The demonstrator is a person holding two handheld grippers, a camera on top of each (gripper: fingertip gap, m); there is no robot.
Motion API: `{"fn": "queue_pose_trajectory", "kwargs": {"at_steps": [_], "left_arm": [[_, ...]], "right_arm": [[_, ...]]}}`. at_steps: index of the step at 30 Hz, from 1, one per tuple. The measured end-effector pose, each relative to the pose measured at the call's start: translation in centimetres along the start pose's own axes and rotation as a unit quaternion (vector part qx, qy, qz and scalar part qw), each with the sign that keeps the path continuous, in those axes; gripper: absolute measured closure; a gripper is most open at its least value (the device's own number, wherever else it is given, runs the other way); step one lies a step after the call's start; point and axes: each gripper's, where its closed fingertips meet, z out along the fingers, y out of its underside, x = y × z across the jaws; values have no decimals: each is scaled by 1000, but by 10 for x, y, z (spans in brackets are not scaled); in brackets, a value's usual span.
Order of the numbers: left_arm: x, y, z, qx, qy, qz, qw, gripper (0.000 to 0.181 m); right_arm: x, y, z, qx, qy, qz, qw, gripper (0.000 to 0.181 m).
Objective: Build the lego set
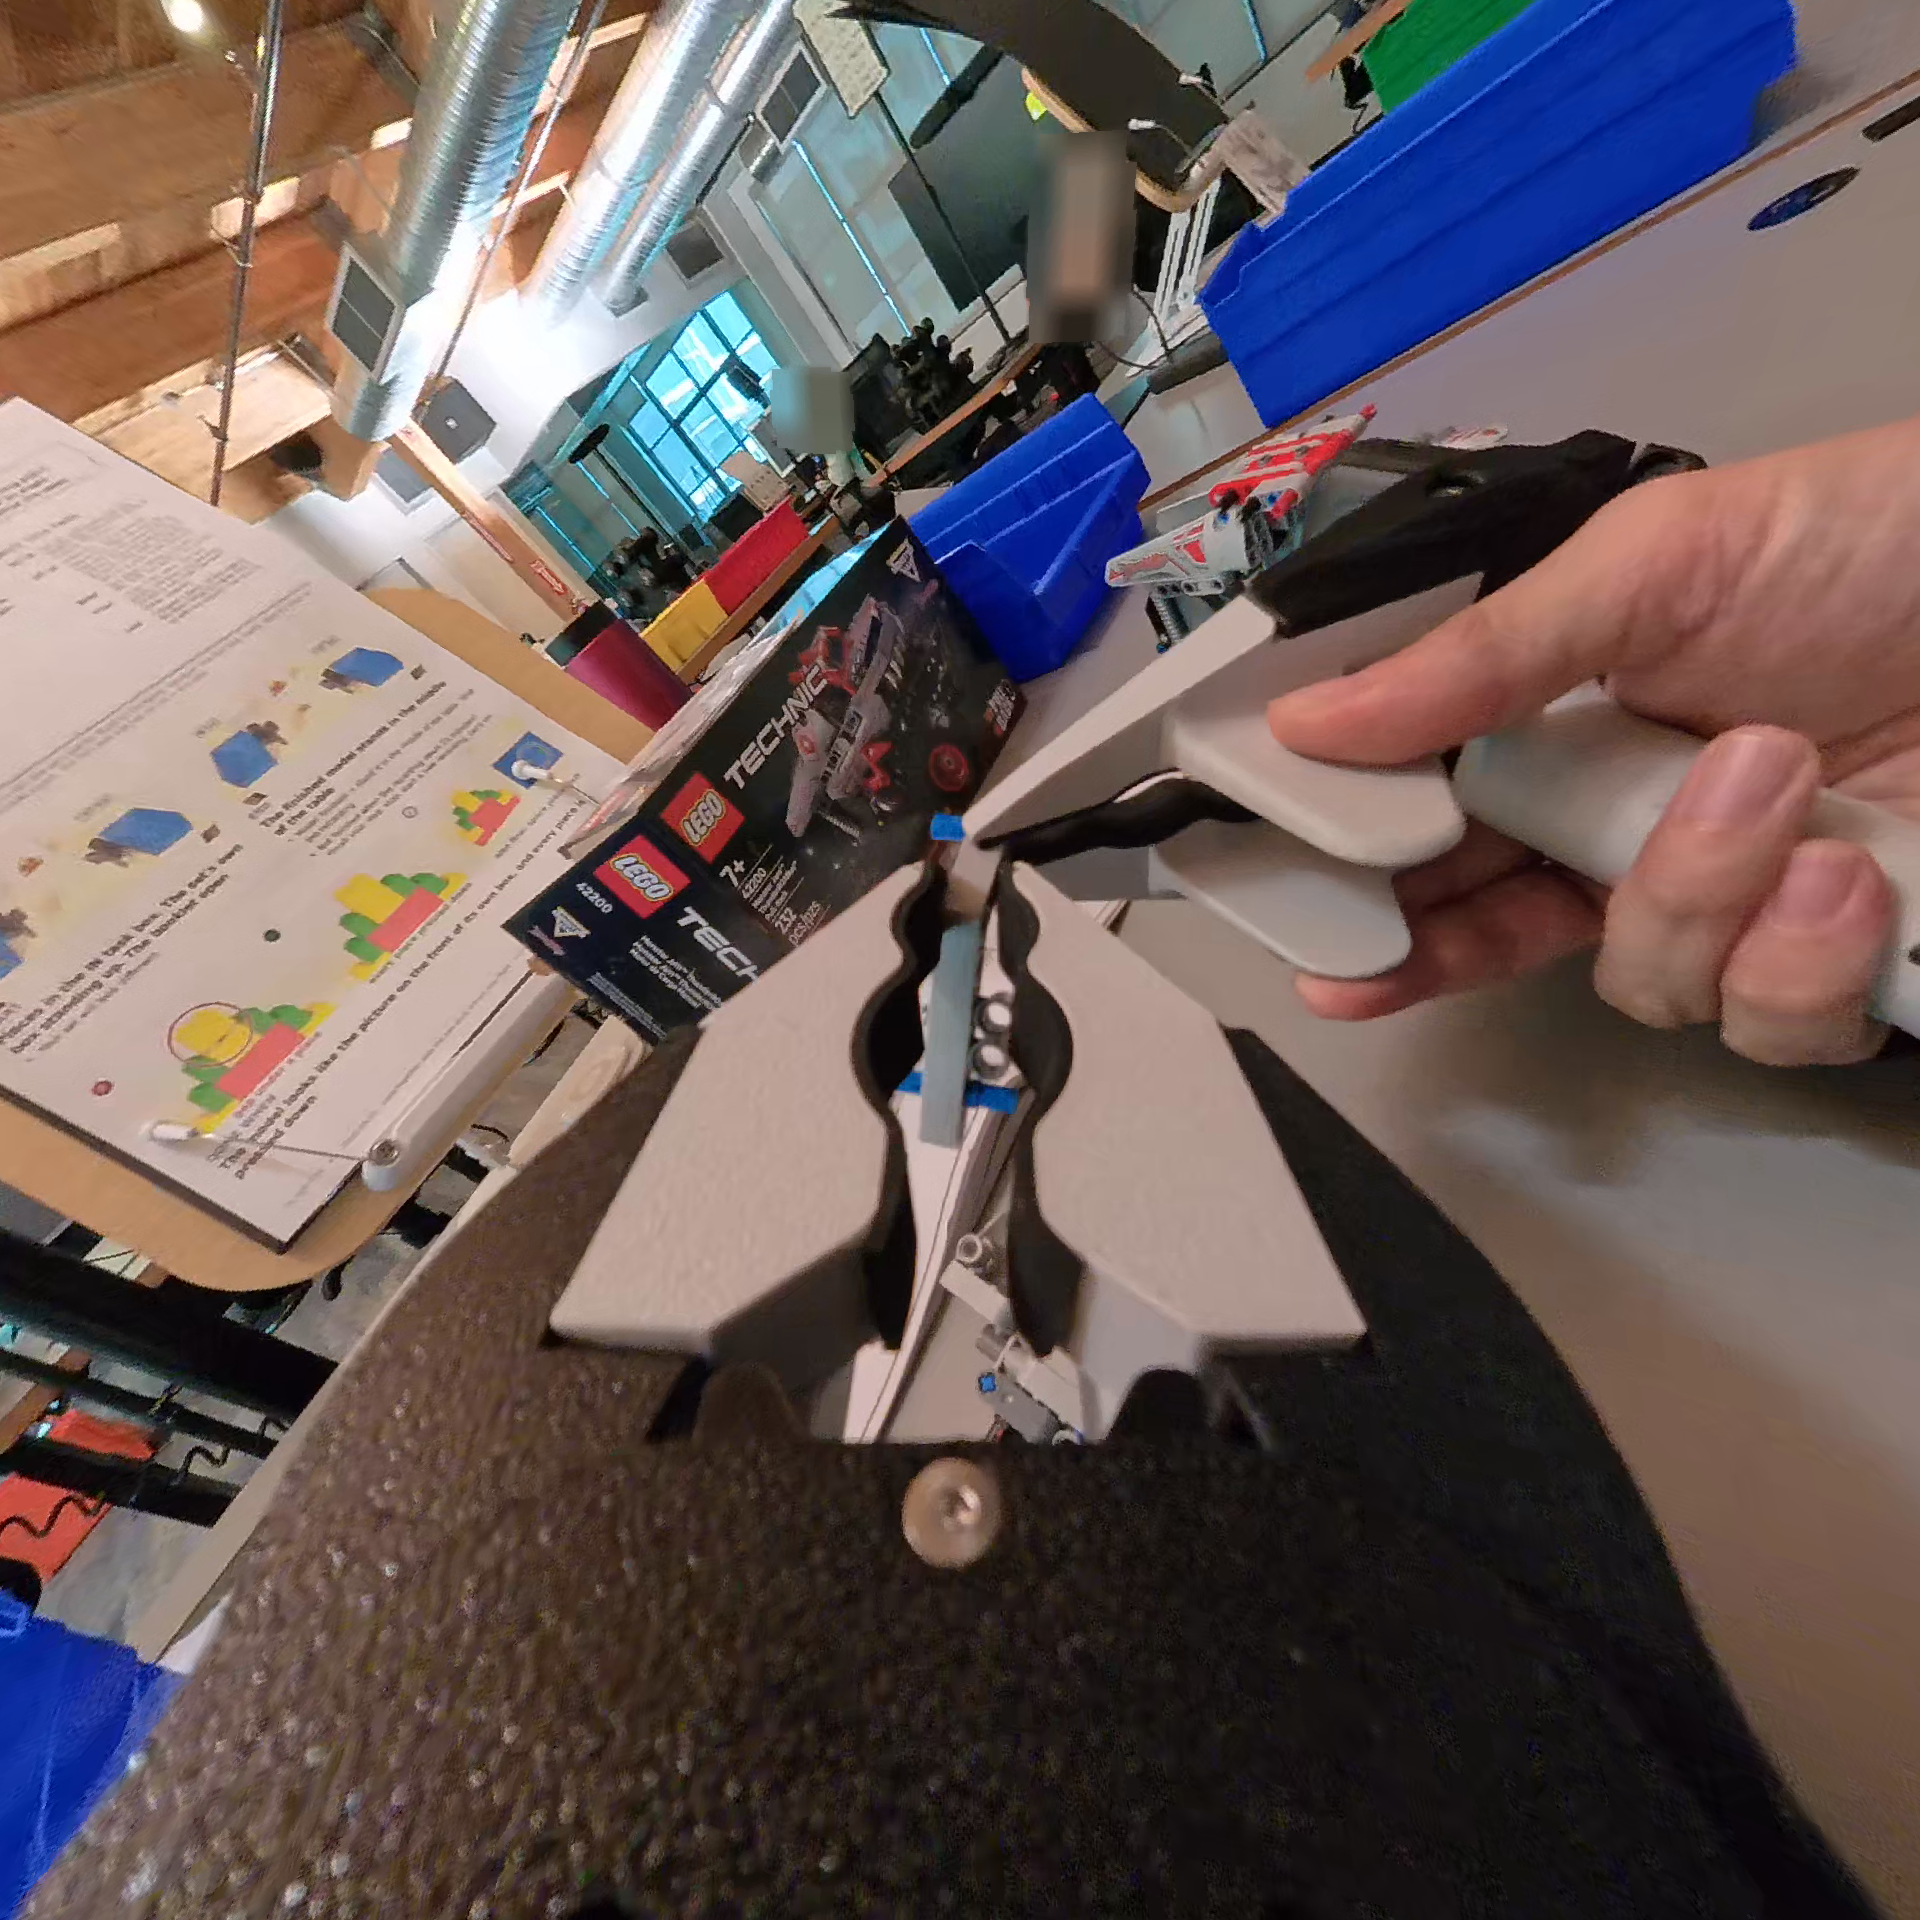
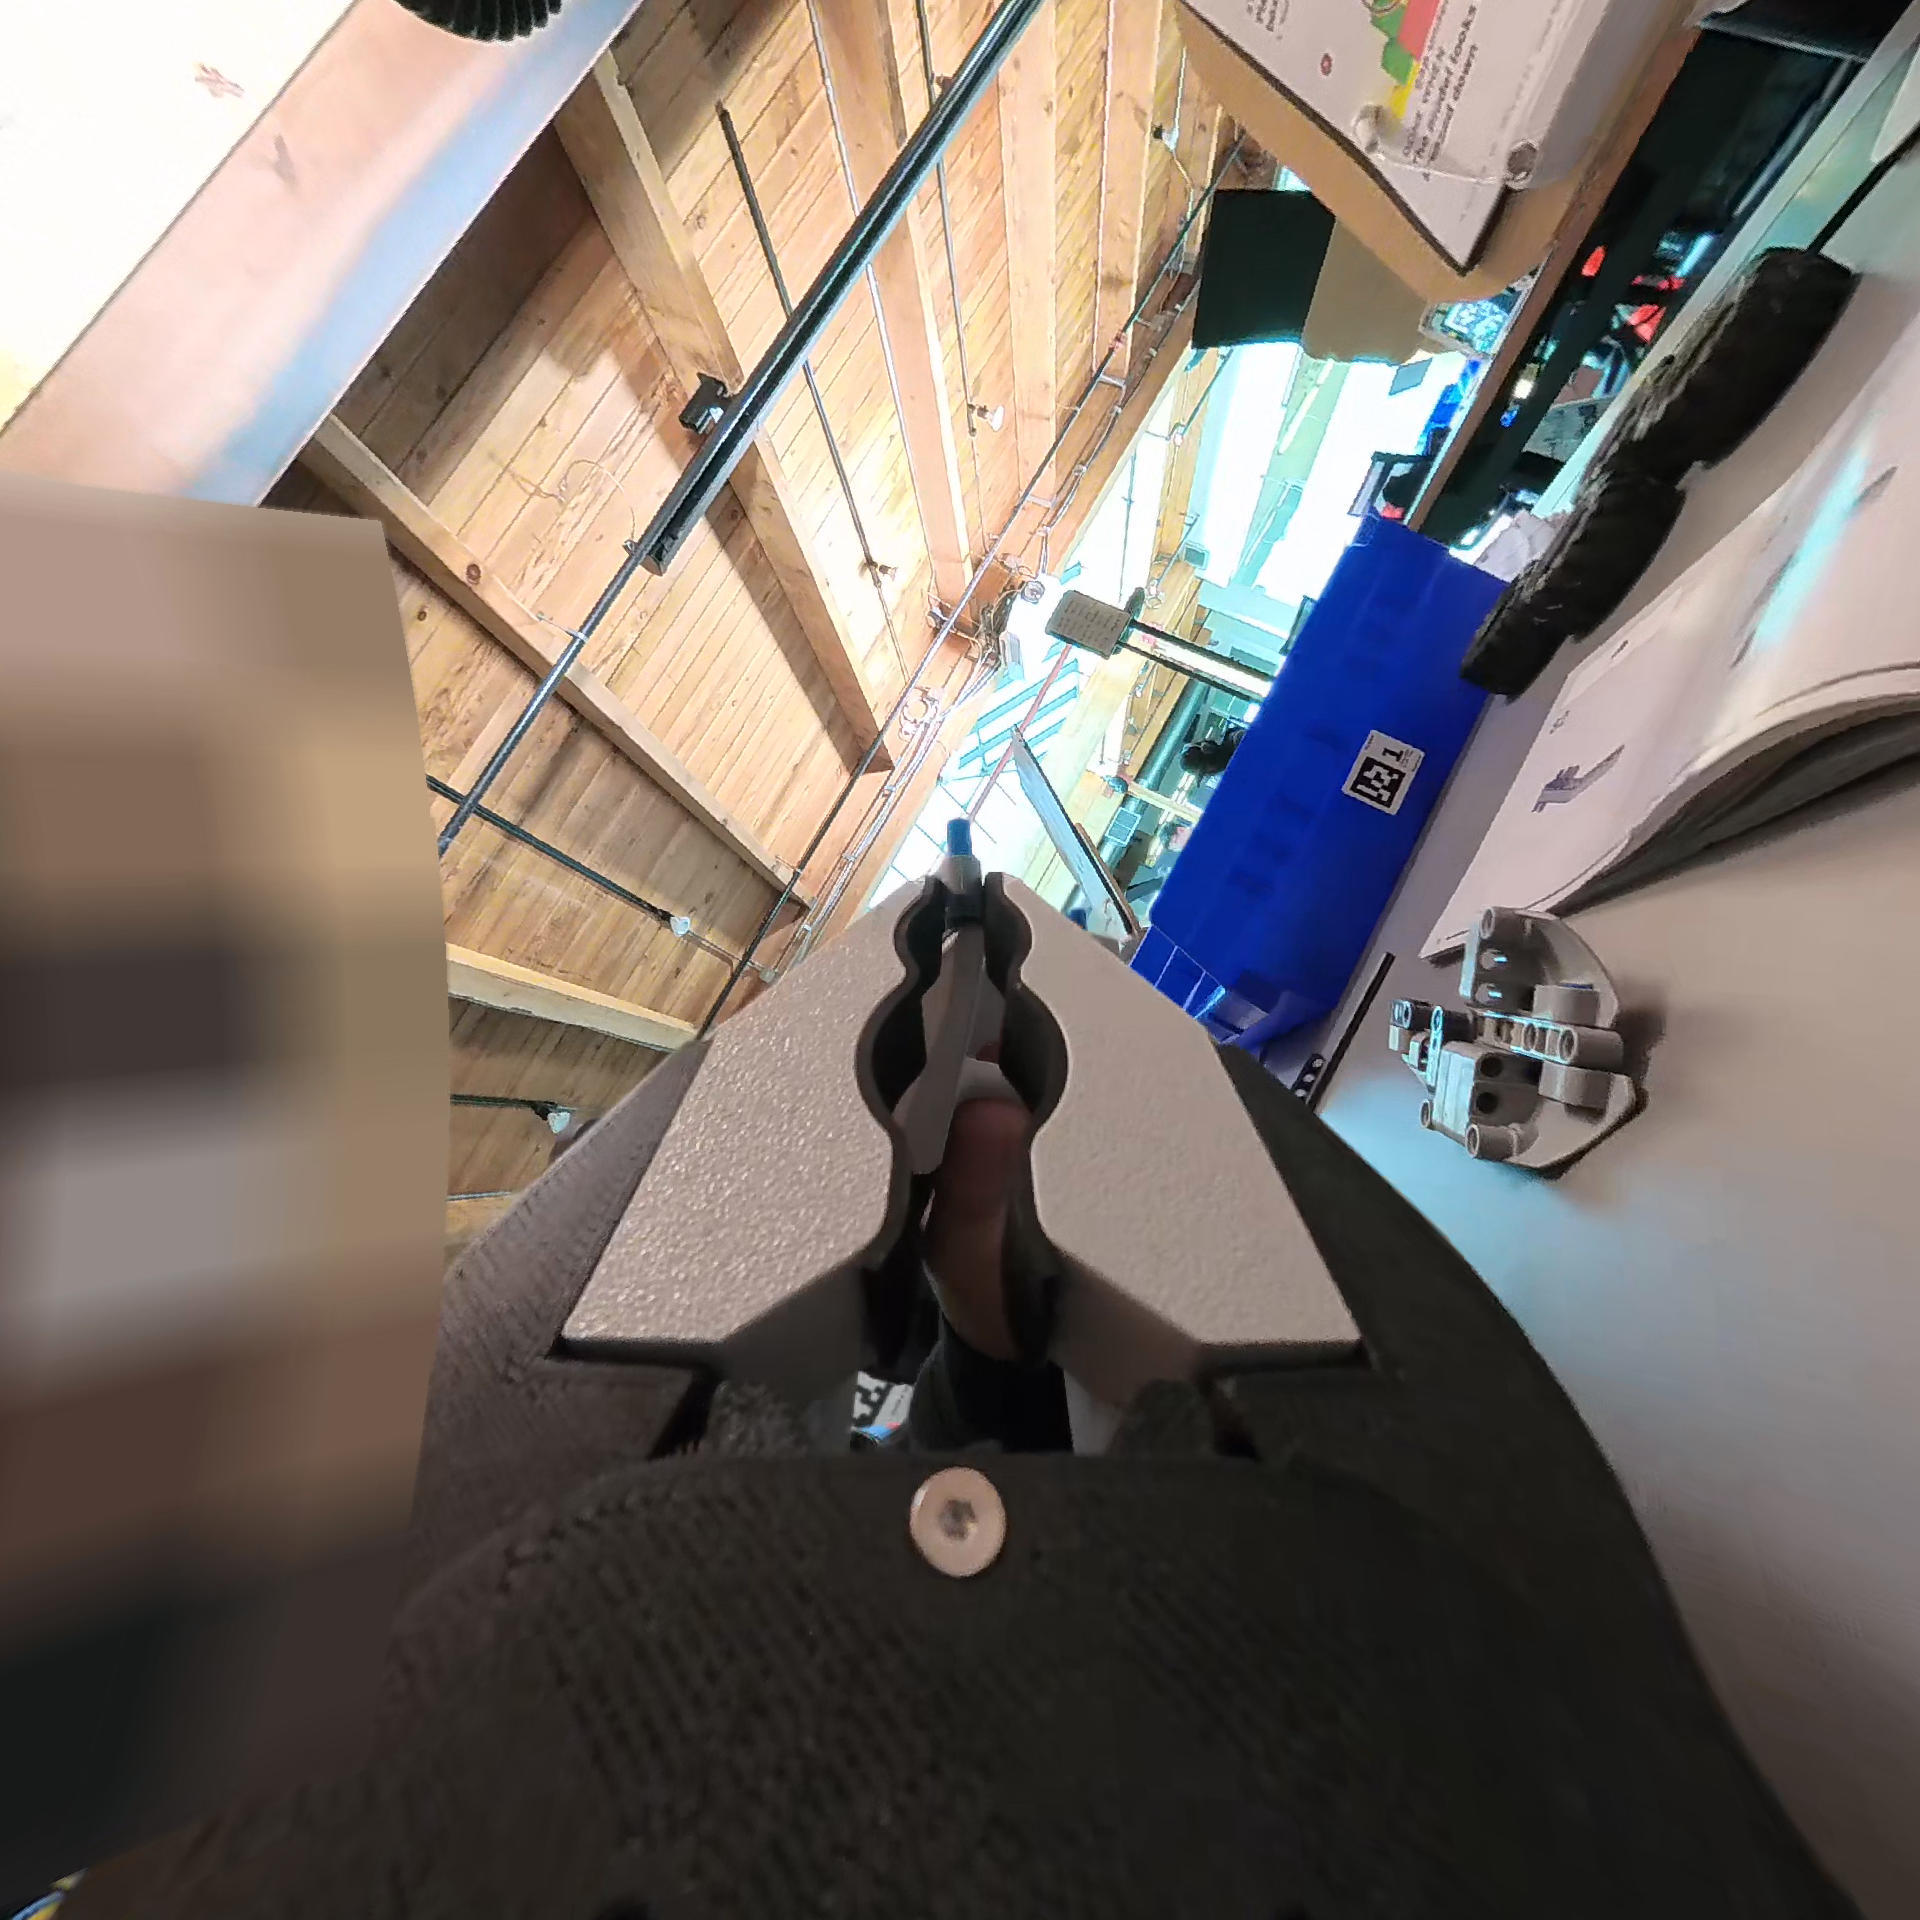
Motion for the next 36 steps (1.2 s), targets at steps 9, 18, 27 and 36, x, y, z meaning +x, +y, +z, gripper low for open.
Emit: {"fn": "queue_pose_trajectory", "kwargs": {"at_steps": [9,18,27,36], "left_arm": [[11,2,2,7,62,22,998,176],[23,1,-4,21,118,40,992,176],[15,7,4,4,57,6,998,171],[10,7,5,-13,37,-22,999,173]], "right_arm": [[2,-3,-8,-52,8,-51,997,174],[0,11,-11,-140,-10,-93,986,176],[8,1,-9,-52,7,-44,998,174],[8,-2,-5,-23,15,-57,998,174]]}}
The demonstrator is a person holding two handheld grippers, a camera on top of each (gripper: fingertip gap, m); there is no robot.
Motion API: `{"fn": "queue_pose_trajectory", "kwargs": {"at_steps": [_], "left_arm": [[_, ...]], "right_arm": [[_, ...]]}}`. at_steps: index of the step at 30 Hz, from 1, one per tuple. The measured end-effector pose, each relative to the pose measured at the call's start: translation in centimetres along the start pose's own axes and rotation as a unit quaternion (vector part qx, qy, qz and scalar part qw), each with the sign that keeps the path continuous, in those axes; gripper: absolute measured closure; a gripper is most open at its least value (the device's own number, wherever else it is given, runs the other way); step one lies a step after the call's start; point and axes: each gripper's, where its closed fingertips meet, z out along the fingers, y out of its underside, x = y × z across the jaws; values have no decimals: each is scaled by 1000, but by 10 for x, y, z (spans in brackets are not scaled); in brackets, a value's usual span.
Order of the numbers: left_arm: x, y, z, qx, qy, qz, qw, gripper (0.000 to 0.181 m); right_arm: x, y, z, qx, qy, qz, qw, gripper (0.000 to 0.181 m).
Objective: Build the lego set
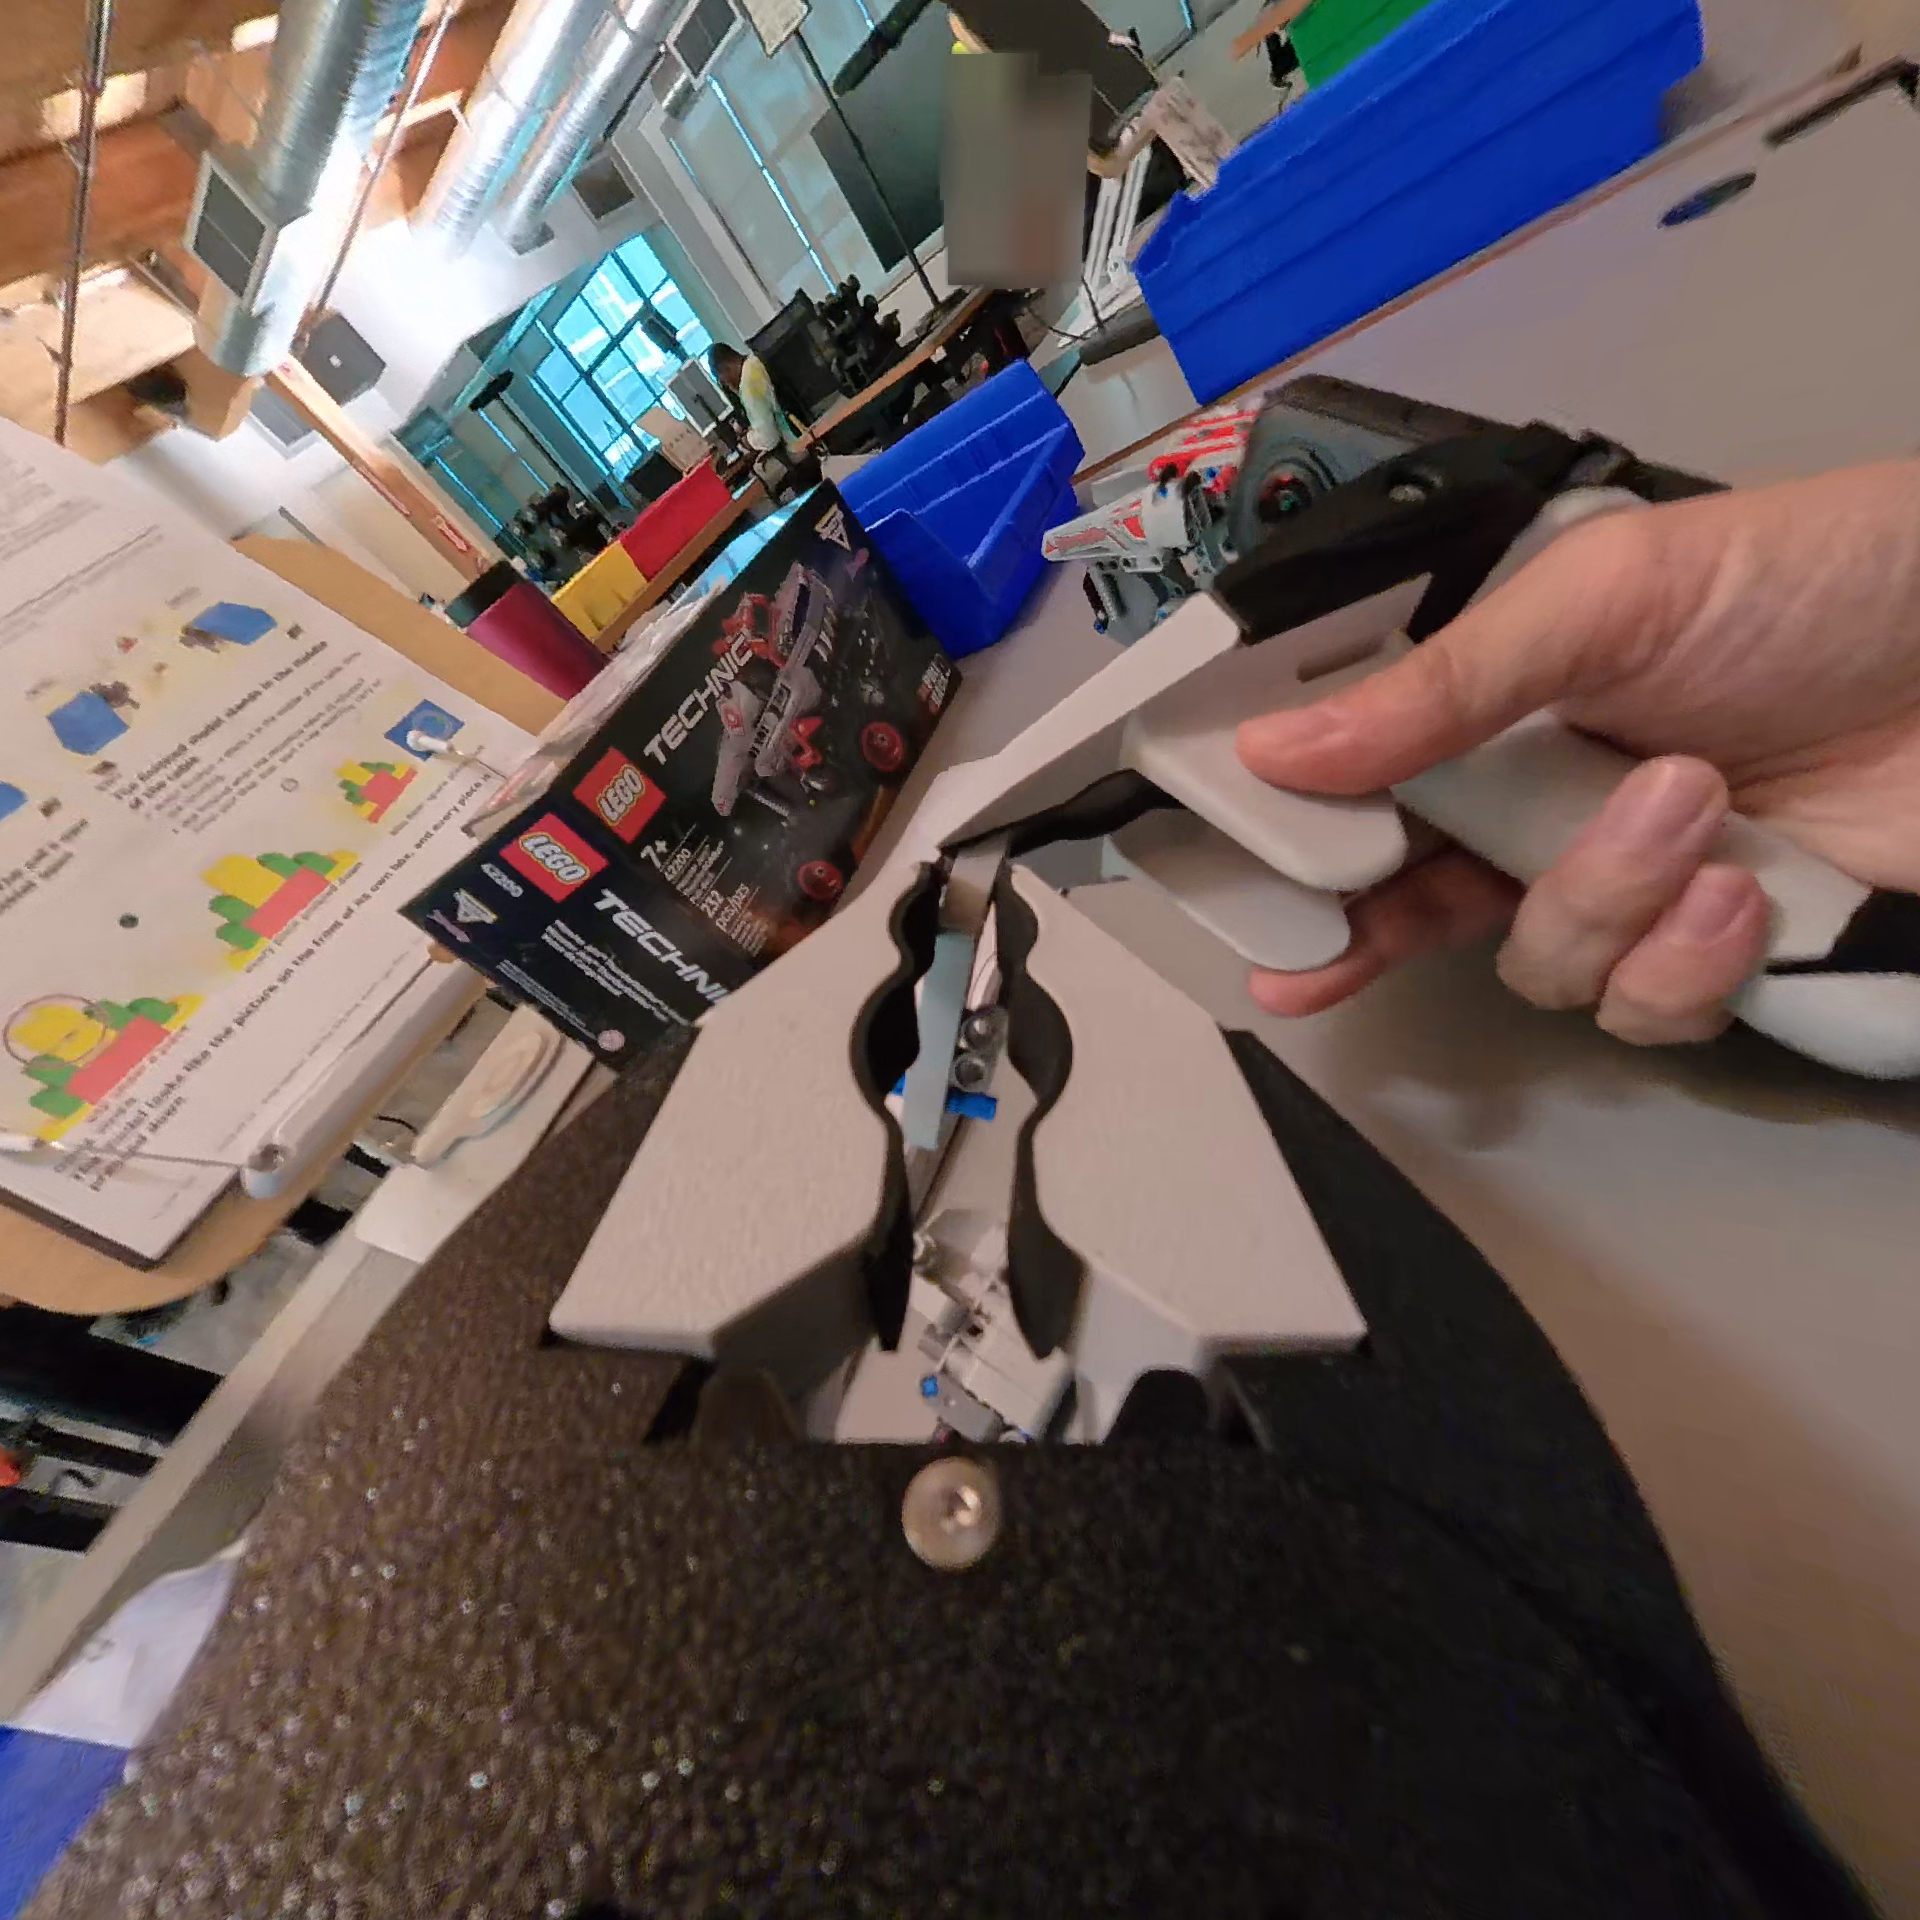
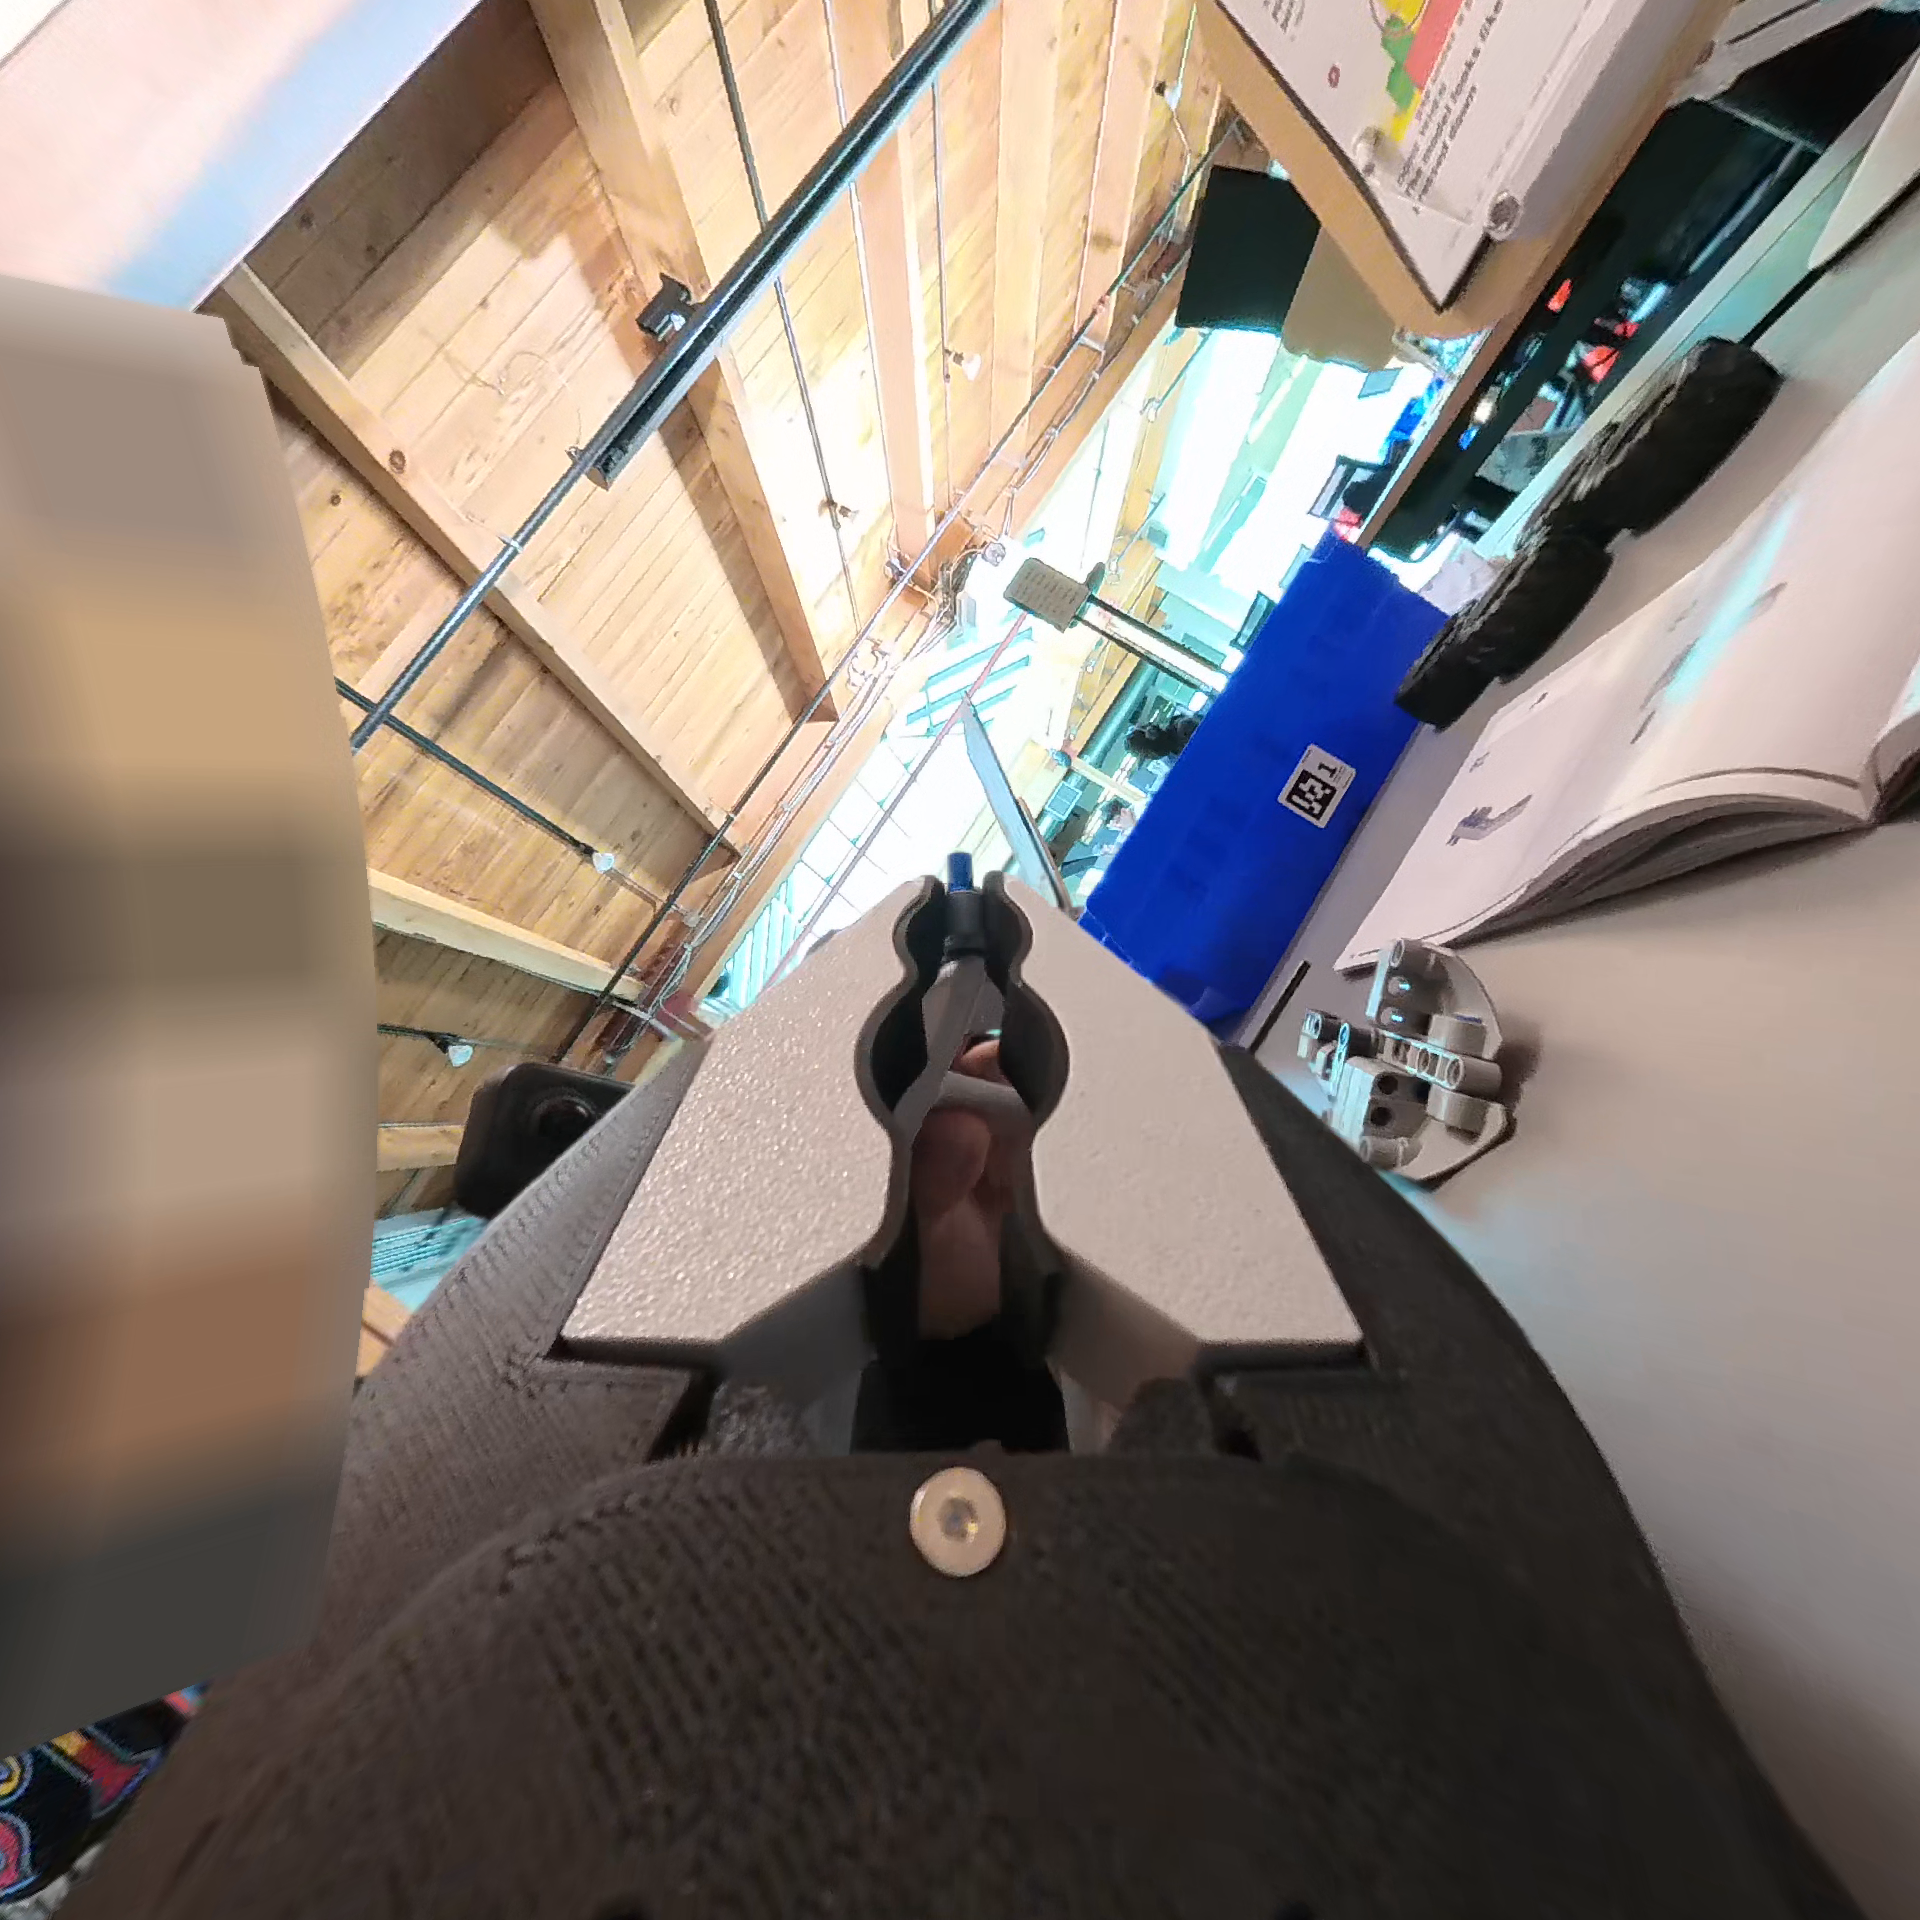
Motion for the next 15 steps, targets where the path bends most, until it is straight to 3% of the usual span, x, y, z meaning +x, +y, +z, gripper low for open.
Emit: {"fn": "queue_pose_trajectory", "kwargs": {"at_steps": [8,11,15], "left_arm": [[1,2,-1,-2,2,2,1000,174],[5,2,-3,5,16,21,1000,175],[0,2,-10,1,10,33,999,175]], "right_arm": [[2,-2,0,24,2,-4,1000,174],[0,-1,-3,2,-20,28,999,175],[-1,2,-6,-34,-14,-1,999,174]]}}
